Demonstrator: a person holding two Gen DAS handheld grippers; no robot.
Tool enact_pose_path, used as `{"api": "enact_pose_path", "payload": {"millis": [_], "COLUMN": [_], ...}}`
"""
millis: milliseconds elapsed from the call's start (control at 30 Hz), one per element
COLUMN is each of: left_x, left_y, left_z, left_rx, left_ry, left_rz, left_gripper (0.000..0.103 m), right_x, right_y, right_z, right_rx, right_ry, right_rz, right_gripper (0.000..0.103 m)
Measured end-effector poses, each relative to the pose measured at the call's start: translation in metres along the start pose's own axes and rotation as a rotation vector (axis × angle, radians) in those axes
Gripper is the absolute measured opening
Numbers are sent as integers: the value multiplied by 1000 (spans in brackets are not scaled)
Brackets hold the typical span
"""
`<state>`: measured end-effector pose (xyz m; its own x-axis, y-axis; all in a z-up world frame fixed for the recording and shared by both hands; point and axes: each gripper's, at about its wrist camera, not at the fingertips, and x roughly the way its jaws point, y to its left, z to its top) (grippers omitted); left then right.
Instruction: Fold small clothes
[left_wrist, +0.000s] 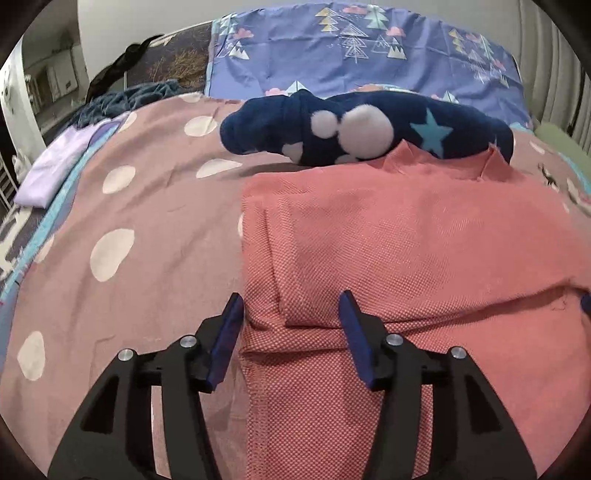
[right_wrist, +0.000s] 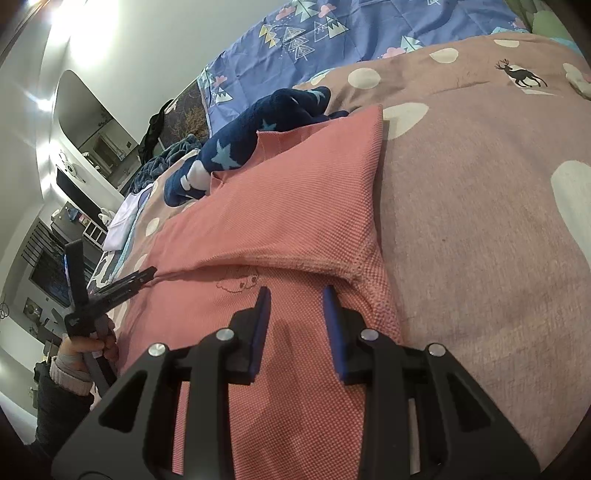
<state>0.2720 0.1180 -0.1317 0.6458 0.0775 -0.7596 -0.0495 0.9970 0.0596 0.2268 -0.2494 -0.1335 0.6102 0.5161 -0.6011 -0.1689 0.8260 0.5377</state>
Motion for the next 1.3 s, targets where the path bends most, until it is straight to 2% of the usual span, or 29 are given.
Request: {"api": "enact_pose_path", "payload": {"millis": [67,133,167,200,267,367,467,567,633,733,1000,1100,1200,1300], "left_x": [-4,-12,-13,-12,-6,-14,-36,-58,-75,-94,-133,-147,-161,-171], "left_y": [3,5,6,8,16,28,29,25,29,40,46,47,53,52], "left_z": [-2,-5,-6,-7,-13,-27,-53,-83,-104,-130,-179,-197,-215,-229], "left_rx": [-18,-21,-21,-20,-42,-99,-45,48,75,66,67,67,33,28], "left_ry": [6,-5,-7,-5,29,44,46,37,33,24,11,10,20,29], "left_rz": [-20,-54,-56,-50,-49,-137,-235,-276,-306,-353,-401,-451,-540,-580], "left_gripper": [55,56,58,62,65,67,67,67,63,57,55,55,55,55], "right_x": [-3,-10,-15,-19,-26,-32,-42,-61,-73,-87,-114,-127,-140,-155], "right_y": [3,8,11,13,12,-4,-20,-23,-23,-24,-14,-9,-7,-8], "right_z": [0,-1,0,1,5,3,-13,-33,-45,-65,-107,-122,-139,-158], "right_rx": [-5,-28,-44,-55,-60,-16,11,-8,-7,-8,-5,-5,9,44], "right_ry": [0,-1,-13,-25,-42,-20,16,15,15,40,78,88,97,108], "right_rz": [-21,-18,-6,-1,-11,-62,-35,-32,-15,-9,23,24,47,86], "right_gripper": [30,40,42,42,42,40,37,39,39,39,41,41,42,42]}}
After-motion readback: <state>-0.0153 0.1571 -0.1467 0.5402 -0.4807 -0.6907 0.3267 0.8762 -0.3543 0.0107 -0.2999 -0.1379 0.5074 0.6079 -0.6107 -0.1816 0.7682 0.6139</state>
